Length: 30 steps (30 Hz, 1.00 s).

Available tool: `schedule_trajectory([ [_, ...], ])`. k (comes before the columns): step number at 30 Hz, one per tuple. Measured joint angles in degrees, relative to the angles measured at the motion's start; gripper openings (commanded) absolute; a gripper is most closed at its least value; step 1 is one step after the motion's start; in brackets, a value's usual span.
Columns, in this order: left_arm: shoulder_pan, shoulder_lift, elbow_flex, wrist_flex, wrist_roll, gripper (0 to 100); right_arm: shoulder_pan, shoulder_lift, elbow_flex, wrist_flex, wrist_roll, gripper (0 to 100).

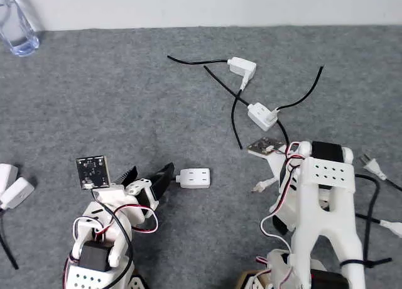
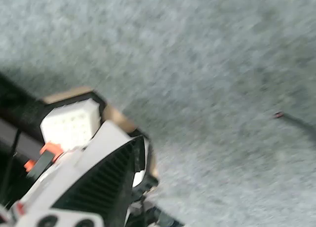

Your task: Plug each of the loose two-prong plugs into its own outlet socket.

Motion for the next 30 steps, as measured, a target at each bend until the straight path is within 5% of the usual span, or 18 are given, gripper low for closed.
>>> schedule_trajectory([
  [12,0.0,0.0,0.0,0.0,0.0,31,1.49,-0.09,4.48,-17.67,7.38,28.1],
  [19,0.0,0.0,0.0,0.0,0.0,31,-5.71,-0.09,4.48,-23.65,14.42,28.1],
  [24,0.0,0.0,0.0,0.0,0.0,31,-9.14,-0.09,5.36,-23.47,26.2,28.0],
  [30,0.0,0.0,0.0,0.0,0.0,31,-7.47,-0.09,5.71,-15.12,49.58,27.8],
])
